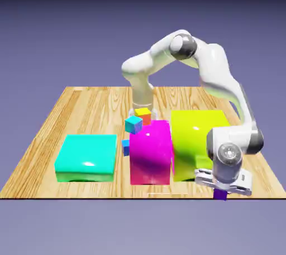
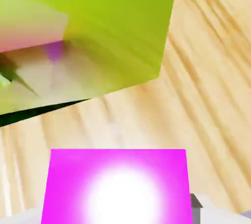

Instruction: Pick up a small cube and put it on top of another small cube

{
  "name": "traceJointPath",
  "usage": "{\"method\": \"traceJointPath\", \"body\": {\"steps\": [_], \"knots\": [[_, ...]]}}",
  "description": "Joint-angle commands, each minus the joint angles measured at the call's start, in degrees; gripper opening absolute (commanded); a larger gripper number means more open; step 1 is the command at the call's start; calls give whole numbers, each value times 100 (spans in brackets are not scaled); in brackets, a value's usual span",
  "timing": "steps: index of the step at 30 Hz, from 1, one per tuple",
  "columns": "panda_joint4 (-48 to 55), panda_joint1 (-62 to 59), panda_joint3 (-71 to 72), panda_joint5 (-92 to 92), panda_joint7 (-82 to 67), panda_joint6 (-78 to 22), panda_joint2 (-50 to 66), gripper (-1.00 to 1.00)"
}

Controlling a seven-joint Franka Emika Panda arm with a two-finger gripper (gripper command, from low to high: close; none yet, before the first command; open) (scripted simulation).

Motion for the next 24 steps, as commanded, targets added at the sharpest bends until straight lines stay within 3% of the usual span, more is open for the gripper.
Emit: {"method": "traceJointPath", "body": {"steps": [1,13,24], "knots": [[1,-175,208,-167,89,32,-77,-100],[8,-2187,2602,-2276,1173,379,-962,-100],[-1320,-1784,1480,-3072,698,-381,-3038,-100]]}}
